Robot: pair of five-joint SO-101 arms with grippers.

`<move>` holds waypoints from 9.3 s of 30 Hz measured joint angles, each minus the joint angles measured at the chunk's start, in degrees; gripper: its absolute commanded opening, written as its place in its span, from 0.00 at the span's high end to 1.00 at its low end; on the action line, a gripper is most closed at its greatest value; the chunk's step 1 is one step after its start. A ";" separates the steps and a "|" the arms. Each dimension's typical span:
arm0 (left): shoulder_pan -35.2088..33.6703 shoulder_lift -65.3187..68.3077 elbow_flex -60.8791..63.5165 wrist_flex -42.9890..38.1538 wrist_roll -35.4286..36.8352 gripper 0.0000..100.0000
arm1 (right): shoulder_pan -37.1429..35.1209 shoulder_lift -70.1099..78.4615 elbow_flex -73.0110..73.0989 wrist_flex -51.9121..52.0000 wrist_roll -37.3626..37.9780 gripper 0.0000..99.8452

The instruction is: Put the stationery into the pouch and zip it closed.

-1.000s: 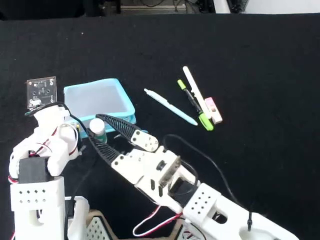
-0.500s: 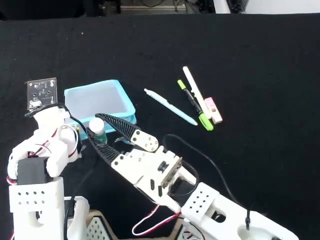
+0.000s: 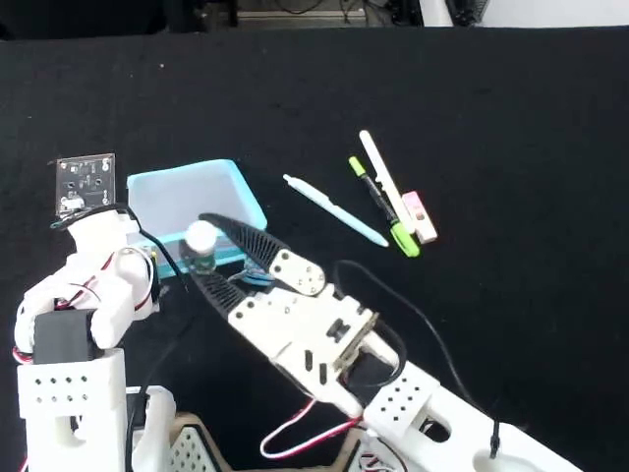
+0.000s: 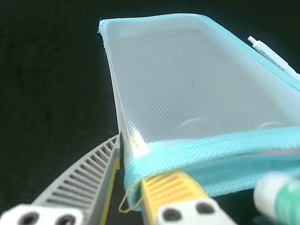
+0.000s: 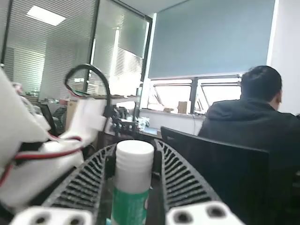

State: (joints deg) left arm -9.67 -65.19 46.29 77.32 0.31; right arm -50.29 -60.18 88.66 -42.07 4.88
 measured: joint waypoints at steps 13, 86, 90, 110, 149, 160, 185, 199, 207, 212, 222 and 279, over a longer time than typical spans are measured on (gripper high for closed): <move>2.20 0.00 0.00 0.00 0.00 0.97 | 2.90 11.87 -0.09 -7.03 -0.26 0.99; 3.08 0.18 0.18 0.18 -0.09 0.97 | -7.03 14.07 5.89 -1.49 18.73 0.99; 3.08 0.18 0.18 0.18 -0.09 0.97 | -7.03 14.07 6.07 -1.05 18.73 0.99; 3.08 0.09 0.18 0.18 0.00 0.97 | -7.03 14.24 1.93 14.07 17.41 0.86; 3.52 0.09 0.09 0.18 0.09 0.97 | 14.24 -42.81 -9.76 81.67 -0.09 0.86; 3.52 0.09 0.09 0.18 0.00 0.97 | 27.96 -19.52 -34.29 97.85 0.00 0.86; 3.52 0.09 0.09 0.18 0.00 0.97 | 53.10 46.33 -63.03 105.67 5.63 0.86; 3.52 0.09 0.09 0.18 0.00 0.97 | 57.14 79.47 -86.24 106.02 13.71 0.86; 3.52 0.09 0.09 0.18 0.00 0.97 | 57.23 88.09 -92.84 106.02 17.05 0.86; 3.52 0.09 0.09 0.18 0.00 0.97 | 57.49 91.08 -95.03 106.02 18.20 0.86; 3.52 0.09 0.09 0.18 0.00 0.97 | 60.57 91.25 -99.08 112.70 22.42 0.97; 3.52 0.09 0.09 0.09 0.00 0.97 | 85.80 78.15 -79.74 116.48 40.18 0.99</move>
State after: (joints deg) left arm -6.15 -65.10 46.37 77.41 0.31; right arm 35.52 17.98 8.92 74.42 45.05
